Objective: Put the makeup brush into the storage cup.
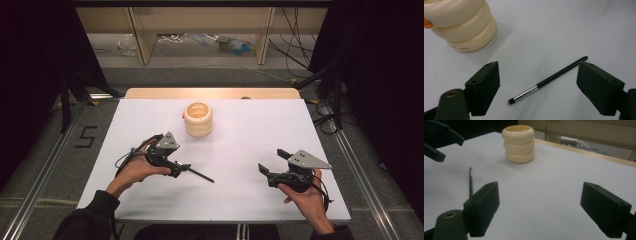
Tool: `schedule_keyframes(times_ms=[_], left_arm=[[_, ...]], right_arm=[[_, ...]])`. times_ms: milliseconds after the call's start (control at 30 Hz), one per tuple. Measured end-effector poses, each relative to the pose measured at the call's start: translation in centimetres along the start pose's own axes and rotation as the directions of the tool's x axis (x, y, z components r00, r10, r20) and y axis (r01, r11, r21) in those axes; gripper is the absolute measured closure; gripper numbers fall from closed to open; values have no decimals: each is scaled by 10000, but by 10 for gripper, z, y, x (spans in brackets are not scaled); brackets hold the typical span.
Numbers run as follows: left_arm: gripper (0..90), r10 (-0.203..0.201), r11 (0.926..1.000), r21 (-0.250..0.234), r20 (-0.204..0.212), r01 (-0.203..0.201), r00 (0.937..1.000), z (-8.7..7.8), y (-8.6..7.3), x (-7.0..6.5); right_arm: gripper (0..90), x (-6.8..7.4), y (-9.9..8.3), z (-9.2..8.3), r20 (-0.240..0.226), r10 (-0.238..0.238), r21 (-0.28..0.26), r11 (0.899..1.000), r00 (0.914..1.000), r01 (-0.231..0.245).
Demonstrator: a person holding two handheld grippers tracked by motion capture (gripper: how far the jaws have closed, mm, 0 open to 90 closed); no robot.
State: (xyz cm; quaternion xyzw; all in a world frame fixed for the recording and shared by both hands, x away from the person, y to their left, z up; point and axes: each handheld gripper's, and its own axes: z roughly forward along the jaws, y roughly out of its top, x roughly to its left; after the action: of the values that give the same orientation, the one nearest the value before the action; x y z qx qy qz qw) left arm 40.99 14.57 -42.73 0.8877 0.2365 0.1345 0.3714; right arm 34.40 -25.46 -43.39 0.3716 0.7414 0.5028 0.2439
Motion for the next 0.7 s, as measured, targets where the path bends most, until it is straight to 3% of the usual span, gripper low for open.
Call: schedule_keyframes(times_ms=[33,67,100,233,267,400,567,600,633,700], left_arm=[[187,198,9994,294,132,-202,9997,4,3,0],[187,198,9994,294,132,-202,9997,4,3,0],[192,375,9983,442,313,-388,9988,7,6,0],[214,678,9937,857,607,-729,9958,12,9,-3],[214,927,9890,1082,789,-1010,9926,13,10,-3],[230,1268,9815,1292,1131,-1411,9855,17,13,-6],[229,1159,9788,1538,1302,-1355,9847,26,13,-6],[227,1273,9739,1711,1328,-1492,9829,27,14,-4],[218,1183,9759,1683,1278,-1391,9847,29,14,-4],[217,1166,9753,1716,1347,-1391,9840,31,17,-3]], right_arm=[[168,0,0,0,-18,-10,38,10000,10000,10],[169,-1,0,1,56,-213,-142,9997,9998,214],[170,-1,0,0,45,-238,37,9997,9997,238],[170,0,0,-1,-98,-100,239,9997,9999,102],[170,-1,0,0,-57,-233,148,9996,9997,234],[170,0,0,2,-97,-190,20,9998,9998,190],[170,-1,-1,3,-128,-325,138,9994,9994,327],[170,-1,-1,3,-163,-295,128,9995,9994,297],[171,0,1,2,-205,-293,366,9989,9994,300],[171,0,-1,5,-251,-387,187,9991,9989,391]])
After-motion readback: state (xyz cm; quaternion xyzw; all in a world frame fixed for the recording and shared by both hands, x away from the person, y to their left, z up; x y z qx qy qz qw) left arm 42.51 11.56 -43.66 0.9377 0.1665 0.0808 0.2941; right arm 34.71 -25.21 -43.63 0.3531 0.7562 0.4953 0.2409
